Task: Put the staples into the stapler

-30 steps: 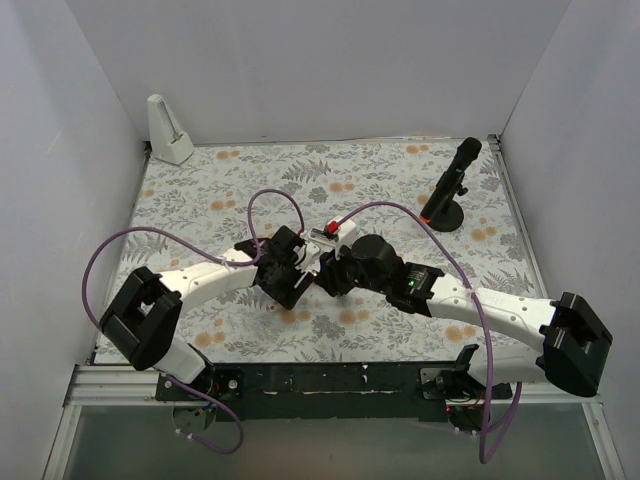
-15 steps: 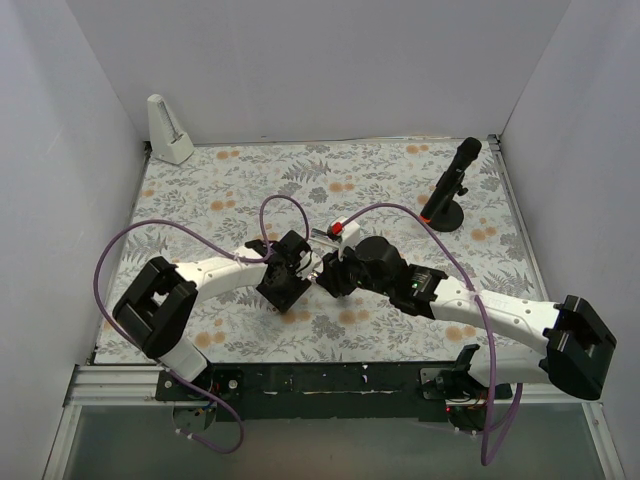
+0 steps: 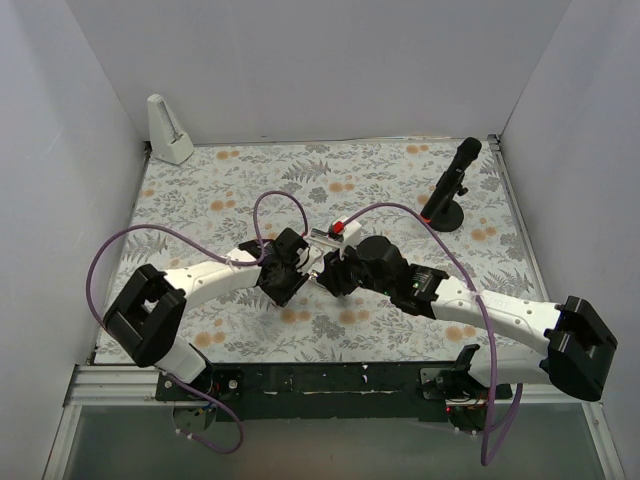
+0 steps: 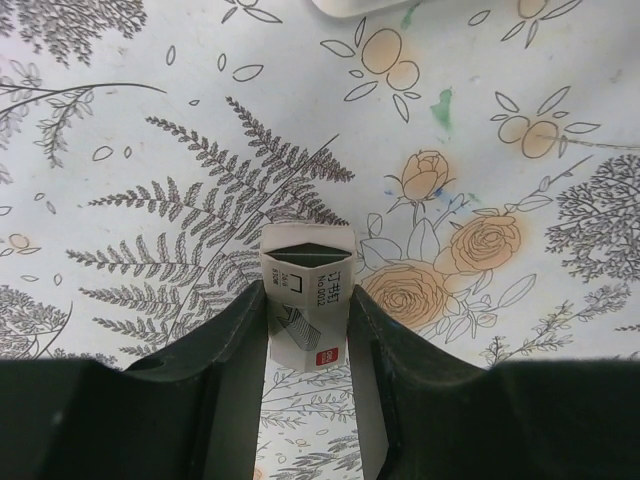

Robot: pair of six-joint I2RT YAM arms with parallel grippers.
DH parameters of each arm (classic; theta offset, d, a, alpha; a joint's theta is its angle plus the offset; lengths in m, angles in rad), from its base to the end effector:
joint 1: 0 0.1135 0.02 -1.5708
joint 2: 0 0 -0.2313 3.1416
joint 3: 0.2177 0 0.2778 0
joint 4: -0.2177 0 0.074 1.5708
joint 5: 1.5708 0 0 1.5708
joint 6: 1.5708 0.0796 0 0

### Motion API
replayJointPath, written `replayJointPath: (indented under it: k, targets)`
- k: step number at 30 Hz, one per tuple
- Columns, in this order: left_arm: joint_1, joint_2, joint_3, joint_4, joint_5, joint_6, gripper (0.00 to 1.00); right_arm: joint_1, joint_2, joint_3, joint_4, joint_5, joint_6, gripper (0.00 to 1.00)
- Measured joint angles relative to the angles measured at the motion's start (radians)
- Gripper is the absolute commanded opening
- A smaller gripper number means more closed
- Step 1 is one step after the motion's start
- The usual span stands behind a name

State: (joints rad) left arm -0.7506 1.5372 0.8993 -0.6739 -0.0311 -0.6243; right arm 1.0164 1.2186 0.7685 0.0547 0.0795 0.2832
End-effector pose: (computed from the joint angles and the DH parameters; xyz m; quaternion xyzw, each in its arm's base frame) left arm 0.2249 -0.2064 0.0829 0.0606 0.9897 -0.0700 0.1096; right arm 0.1907 0.2960 0.2076 -0.2775 0.7842 0.3089 0.4611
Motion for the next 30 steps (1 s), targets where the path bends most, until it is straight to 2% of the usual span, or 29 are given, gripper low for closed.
replayJointPath:
  k: [9,16,23,30]
  targets:
    - [0.0,-0.216,-0.088,0.093,-0.002,0.006,0.13,-0.04,0.0,0.001,-0.016,-0.01,0.029,0.47]
    - [0.0,-0.433,-0.153,0.206,0.059,0.041,0.13,-0.08,0.032,0.051,-0.058,-0.115,0.076,0.47]
    - [-0.008,-0.475,-0.187,0.266,0.129,0.075,0.12,-0.08,0.123,0.152,-0.055,-0.232,0.114,0.47]
    - [-0.016,-0.542,-0.22,0.291,0.169,0.101,0.1,-0.086,0.156,0.175,-0.054,-0.264,0.143,0.46]
